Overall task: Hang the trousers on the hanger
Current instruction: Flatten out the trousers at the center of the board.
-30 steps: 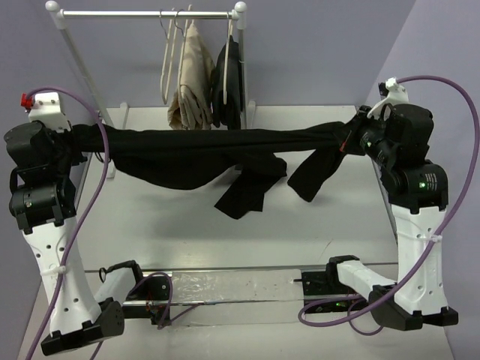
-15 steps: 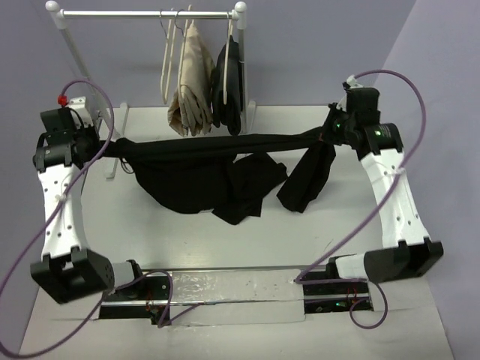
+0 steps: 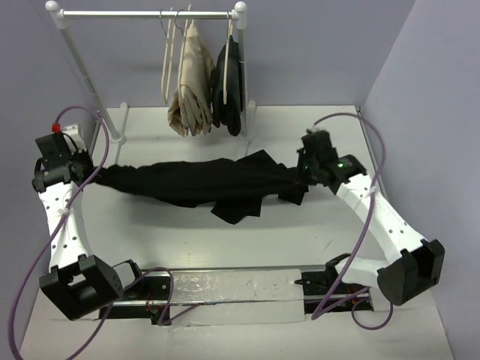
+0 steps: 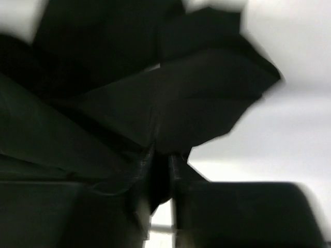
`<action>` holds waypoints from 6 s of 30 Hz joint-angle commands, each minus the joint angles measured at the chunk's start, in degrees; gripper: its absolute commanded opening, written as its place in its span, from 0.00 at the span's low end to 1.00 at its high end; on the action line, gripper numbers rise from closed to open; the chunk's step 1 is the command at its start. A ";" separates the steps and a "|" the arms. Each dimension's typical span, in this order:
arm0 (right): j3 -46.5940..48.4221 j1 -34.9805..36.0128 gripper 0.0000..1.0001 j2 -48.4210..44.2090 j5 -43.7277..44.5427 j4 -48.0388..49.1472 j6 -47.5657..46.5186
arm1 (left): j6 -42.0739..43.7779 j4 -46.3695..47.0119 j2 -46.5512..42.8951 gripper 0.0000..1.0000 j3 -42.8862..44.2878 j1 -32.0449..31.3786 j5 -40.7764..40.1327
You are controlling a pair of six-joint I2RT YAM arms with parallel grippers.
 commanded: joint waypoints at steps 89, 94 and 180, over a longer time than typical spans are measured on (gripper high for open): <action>49.38 -15.67 0.71 50.19 -1.15 -8.37 -0.78 | 0.11 11.16 7.05 0.00 -2.97 5.49 3.70; 34.12 -18.83 0.74 37.31 -0.61 -3.45 -1.05 | -0.41 11.42 7.05 0.00 -4.02 5.49 4.41; -20.94 -59.71 0.00 -16.70 -10.29 3.25 10.99 | 27.61 -21.18 8.28 0.00 -0.86 24.64 1.51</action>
